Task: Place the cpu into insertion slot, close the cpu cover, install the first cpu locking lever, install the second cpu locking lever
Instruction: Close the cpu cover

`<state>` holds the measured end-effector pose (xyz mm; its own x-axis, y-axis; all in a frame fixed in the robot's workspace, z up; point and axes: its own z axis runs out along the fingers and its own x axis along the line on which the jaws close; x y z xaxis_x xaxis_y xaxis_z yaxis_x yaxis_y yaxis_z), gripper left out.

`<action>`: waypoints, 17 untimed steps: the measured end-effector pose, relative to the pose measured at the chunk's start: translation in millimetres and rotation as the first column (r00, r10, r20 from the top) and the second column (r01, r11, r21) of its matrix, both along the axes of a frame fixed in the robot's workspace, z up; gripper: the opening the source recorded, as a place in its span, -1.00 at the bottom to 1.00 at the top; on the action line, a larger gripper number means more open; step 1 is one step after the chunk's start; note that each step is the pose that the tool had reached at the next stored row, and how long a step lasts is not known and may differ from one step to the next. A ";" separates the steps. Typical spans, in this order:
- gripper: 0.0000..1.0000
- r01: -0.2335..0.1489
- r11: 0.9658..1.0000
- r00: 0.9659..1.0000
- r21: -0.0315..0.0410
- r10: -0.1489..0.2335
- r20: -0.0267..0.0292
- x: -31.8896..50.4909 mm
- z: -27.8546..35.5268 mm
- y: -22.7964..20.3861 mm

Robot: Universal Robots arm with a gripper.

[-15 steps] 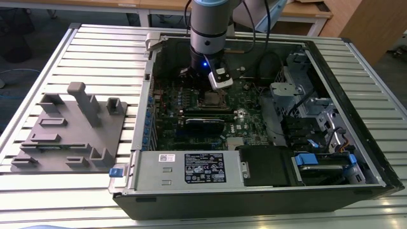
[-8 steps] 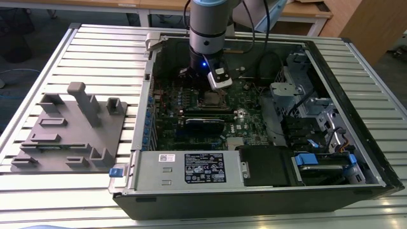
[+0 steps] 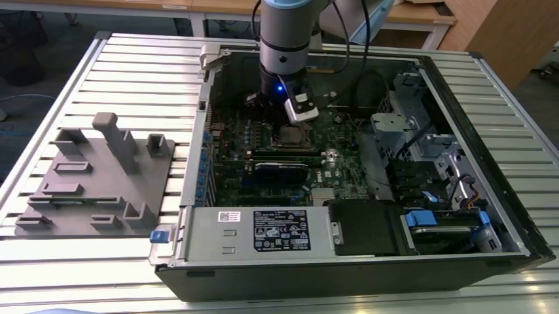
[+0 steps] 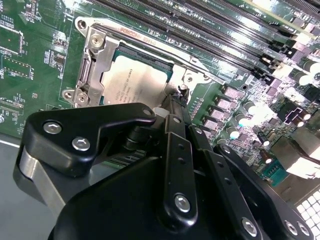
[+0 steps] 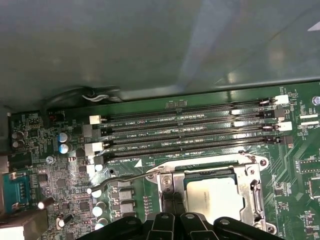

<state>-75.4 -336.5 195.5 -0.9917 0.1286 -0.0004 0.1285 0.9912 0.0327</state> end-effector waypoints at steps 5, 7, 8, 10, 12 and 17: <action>-0.80 0.000 1.000 1.000 0.001 0.000 0.000 0.1 0.9 0.1; -0.80 0.000 1.000 1.000 0.002 0.000 0.001 0.2 2.3 0.3; -0.80 0.000 1.000 1.000 0.002 0.000 0.002 0.3 3.3 0.5; -0.80 0.000 1.000 1.000 0.000 0.000 0.000 0.1 6.4 0.1; -0.80 0.000 1.000 1.000 0.001 0.000 0.000 0.1 8.9 0.2; -0.80 0.000 1.000 1.000 0.000 0.000 0.000 0.1 16.2 0.1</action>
